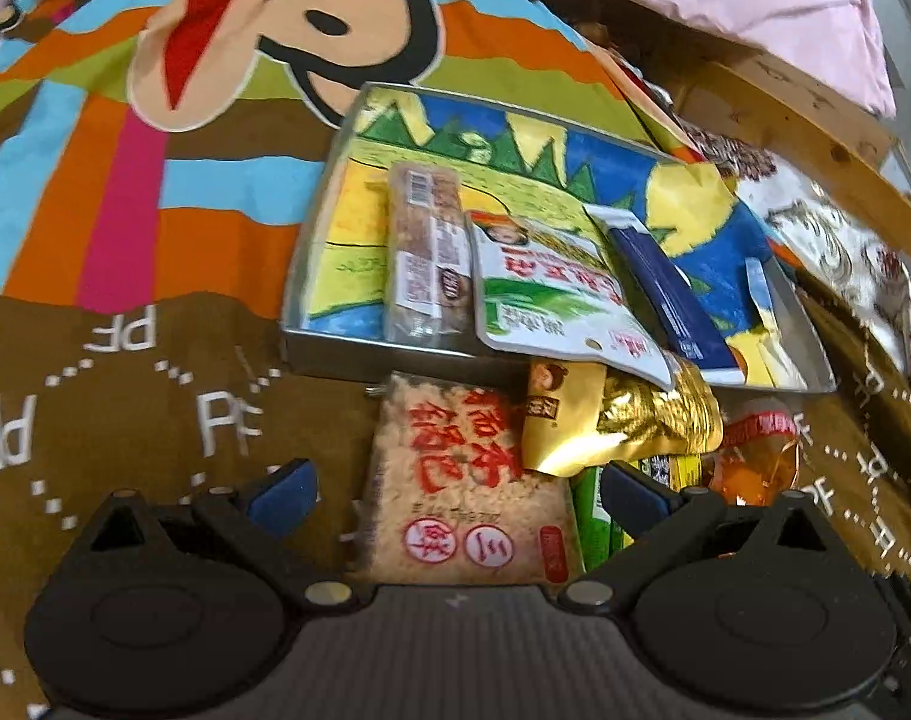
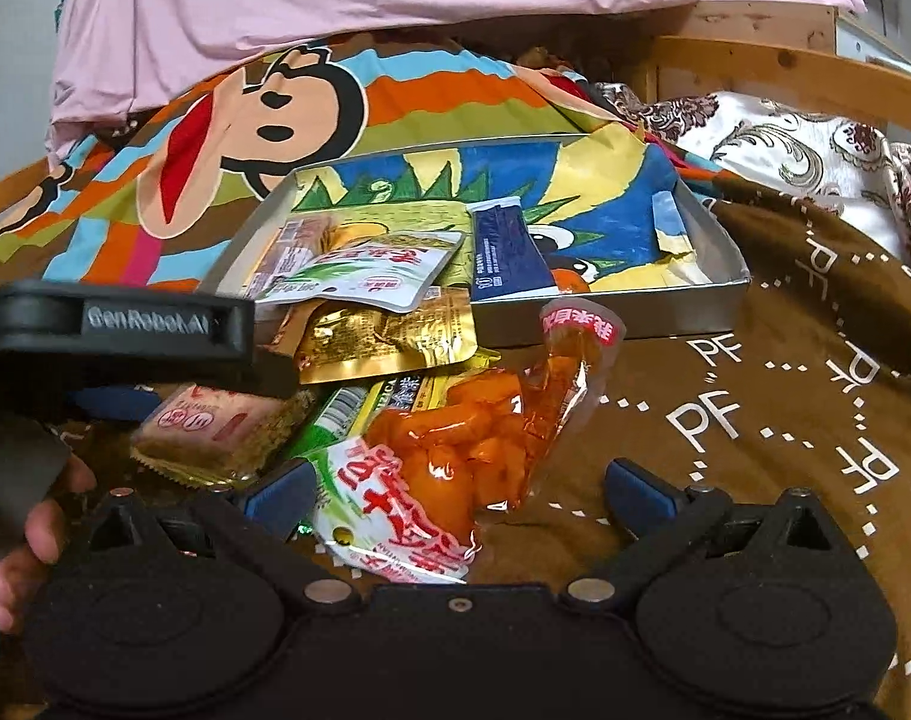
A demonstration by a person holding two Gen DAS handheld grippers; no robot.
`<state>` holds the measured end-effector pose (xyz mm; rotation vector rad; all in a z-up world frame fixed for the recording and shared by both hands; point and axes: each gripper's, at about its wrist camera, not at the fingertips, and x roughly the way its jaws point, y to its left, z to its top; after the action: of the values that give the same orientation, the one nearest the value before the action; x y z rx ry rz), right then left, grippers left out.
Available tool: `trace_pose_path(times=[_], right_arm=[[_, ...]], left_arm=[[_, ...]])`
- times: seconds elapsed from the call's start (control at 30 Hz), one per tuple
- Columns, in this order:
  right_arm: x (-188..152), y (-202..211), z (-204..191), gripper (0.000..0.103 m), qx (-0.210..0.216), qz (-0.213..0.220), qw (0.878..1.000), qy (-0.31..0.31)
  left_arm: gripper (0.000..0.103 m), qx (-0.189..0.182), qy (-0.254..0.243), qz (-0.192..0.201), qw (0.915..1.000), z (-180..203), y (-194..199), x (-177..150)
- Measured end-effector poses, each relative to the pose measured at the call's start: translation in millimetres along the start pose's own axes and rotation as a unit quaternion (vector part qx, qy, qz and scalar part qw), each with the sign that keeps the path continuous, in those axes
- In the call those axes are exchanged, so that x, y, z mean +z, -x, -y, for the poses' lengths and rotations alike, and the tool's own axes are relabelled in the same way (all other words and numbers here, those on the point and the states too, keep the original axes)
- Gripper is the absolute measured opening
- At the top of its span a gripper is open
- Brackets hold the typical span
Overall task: Organize snacks
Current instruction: 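Grasp the rice cracker bag with the left tool while the right tool grasps the orange snack bag, then lift the cracker bag and orange snack bag with both tools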
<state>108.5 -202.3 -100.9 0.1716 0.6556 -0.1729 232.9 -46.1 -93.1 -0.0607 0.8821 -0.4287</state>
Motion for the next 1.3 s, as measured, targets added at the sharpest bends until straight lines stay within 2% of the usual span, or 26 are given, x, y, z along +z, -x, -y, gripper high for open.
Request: trace_pose_path(times=[0.17, 0.33, 0.4, 0.47, 0.6, 0.67, 0.87, 1.07, 1.3], right_arm=[[-2, -7, -5, 0.102, -0.001, -0.006, 1.000, 0.014], [-3, -6, -9, 0.101, 0.006, -0.009, 0.999, 0.030], [-3, -7, -10, 0.098, 0.010, -0.017, 0.999, 0.033], [-4, -8, -11, 0.088, 0.012, -0.027, 0.999, 0.037], [-4, -4, -11, 0.080, 0.009, -0.025, 0.999, 0.041], [-3, -3, -8, 0.073, 0.009, -0.025, 0.999, 0.036], [-4, 3, -3, 0.060, 0.013, -0.026, 0.999, 0.030], [-6, 9, -1, 0.057, 0.016, -0.029, 0.999, 0.034], [-10, 22, 9, 0.058, 0.014, -0.050, 0.998, 0.028]], left_arm=[[0.102, 0.012, -0.046, 0.001, 0.9989, 7, -6, -6], [0.094, 0.007, -0.032, 0.006, 0.9995, 1, -3, -6], [0.090, 0.005, -0.023, 0.003, 0.9997, -3, -2, -5], [0.083, 0.005, -0.021, 0.001, 0.9998, -4, -1, -4], [0.077, 0.007, -0.025, -0.002, 0.9997, -1, 1, -5], [0.076, 0.010, -0.025, -0.002, 0.9996, 0, 3, -6], [0.074, 0.014, -0.011, -0.006, 0.9998, -3, 12, -11], [0.074, 0.019, 0.000, -0.018, 0.9997, -3, 28, -20], [0.074, 0.032, 0.012, -0.047, 0.9983, -5, 47, -30]])
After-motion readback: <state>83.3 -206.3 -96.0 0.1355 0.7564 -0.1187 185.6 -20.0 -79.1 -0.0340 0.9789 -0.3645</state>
